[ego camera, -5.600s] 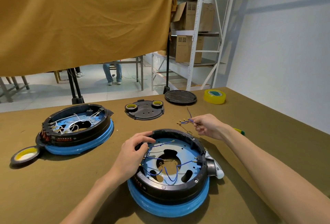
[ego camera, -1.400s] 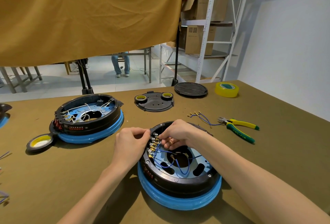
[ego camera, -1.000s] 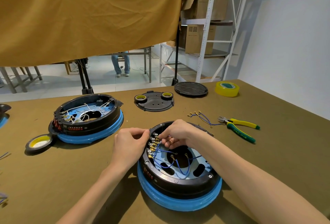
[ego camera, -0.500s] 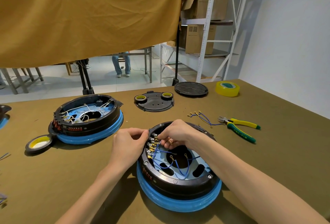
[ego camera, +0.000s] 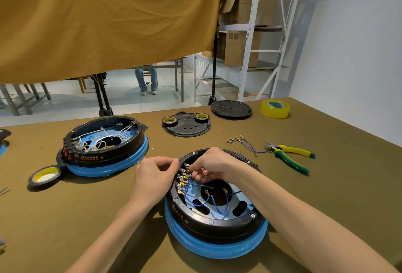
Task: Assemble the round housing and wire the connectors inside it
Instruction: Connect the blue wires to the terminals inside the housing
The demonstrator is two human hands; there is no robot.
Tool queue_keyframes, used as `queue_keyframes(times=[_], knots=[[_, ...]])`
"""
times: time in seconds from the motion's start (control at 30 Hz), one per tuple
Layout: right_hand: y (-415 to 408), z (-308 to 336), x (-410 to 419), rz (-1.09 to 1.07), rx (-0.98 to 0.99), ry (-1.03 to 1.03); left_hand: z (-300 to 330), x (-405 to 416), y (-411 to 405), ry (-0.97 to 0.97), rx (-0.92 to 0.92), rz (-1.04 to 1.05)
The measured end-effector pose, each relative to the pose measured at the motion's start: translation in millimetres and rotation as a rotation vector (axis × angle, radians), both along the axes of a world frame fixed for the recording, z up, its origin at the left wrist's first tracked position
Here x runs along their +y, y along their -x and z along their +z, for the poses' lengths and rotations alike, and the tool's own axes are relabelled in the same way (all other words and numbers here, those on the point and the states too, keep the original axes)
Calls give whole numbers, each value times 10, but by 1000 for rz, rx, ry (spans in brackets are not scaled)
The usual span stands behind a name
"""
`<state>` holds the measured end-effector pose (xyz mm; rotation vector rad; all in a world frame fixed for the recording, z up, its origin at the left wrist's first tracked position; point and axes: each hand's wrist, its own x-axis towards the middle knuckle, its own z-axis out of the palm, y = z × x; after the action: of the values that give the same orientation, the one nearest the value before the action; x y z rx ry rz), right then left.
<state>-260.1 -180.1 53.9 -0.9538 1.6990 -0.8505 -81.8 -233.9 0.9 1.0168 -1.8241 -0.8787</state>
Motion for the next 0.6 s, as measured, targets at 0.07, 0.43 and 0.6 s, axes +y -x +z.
queue_keyframes(times=[0.07,0.43,0.6], knots=[[1,15,-5,15,-12,-28,-8,2,-3,-9,10,-4],[26,24,-26,42,-13,-56,-3,10,2,17,-2,15],[33,16,-54,31,-2,-60,-17,-3,3,9,13,18]])
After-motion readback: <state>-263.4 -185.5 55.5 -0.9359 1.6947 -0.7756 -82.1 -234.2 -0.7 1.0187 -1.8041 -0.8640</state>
